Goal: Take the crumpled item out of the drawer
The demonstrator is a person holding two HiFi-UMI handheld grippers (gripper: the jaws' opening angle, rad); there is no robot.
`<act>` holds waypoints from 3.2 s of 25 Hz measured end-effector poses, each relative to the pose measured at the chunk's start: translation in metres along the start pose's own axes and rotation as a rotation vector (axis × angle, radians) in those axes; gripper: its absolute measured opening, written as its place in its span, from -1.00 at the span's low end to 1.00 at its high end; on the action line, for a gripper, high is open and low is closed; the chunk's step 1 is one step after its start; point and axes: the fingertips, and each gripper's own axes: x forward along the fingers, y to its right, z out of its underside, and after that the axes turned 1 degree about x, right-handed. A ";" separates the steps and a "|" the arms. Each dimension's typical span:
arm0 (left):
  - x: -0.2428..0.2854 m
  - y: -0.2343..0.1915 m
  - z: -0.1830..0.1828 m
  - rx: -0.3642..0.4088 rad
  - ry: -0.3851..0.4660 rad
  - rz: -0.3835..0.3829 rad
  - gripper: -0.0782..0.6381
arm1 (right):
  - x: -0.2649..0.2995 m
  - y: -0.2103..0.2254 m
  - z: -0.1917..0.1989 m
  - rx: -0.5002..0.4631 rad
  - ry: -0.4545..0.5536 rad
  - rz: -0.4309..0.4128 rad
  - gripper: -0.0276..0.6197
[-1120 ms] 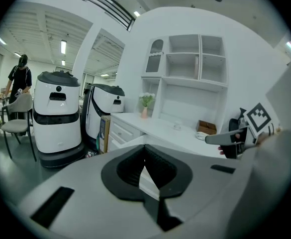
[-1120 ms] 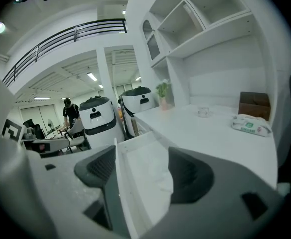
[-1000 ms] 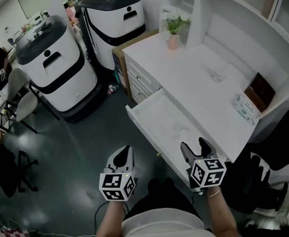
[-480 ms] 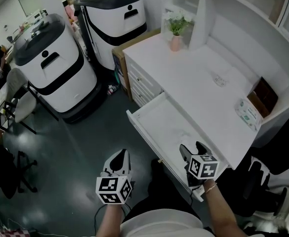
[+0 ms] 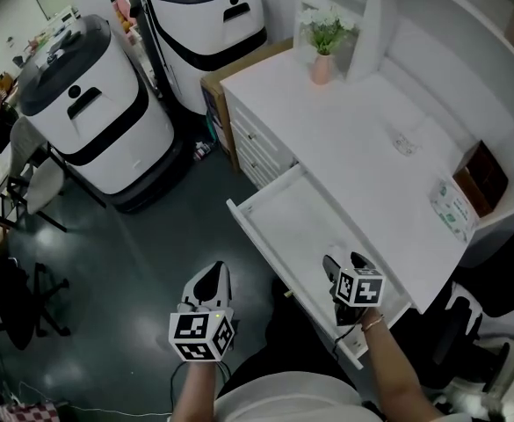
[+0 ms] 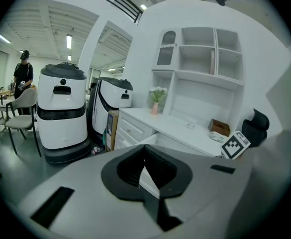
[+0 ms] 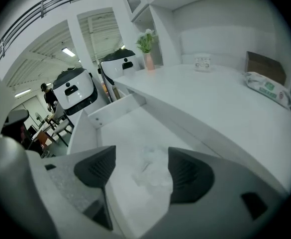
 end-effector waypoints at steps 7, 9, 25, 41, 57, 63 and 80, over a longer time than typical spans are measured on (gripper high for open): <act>0.020 -0.003 0.000 -0.002 -0.022 -0.020 -0.80 | 0.035 0.020 0.021 0.028 -0.102 0.038 0.06; 0.023 -0.004 0.002 -0.005 -0.033 -0.024 -0.80 | 0.043 0.023 0.027 0.032 -0.129 0.049 0.06; 0.055 0.004 0.008 -0.002 -0.085 0.005 -0.80 | 0.071 0.040 0.054 0.022 -0.235 0.168 0.06; 0.056 0.016 0.012 0.011 -0.093 0.028 -0.80 | 0.070 0.034 0.053 -0.047 -0.190 0.189 -0.14; 0.031 0.029 0.009 0.029 -0.056 0.033 -0.80 | 0.037 0.006 0.029 -0.153 -0.046 0.100 -0.36; 0.020 0.038 0.007 0.046 -0.037 0.046 -0.80 | 0.005 -0.015 0.006 -0.169 0.074 0.045 -0.39; -0.009 0.053 0.002 0.086 0.016 0.040 -0.80 | -0.104 -0.067 -0.054 -0.215 0.417 -0.090 -0.39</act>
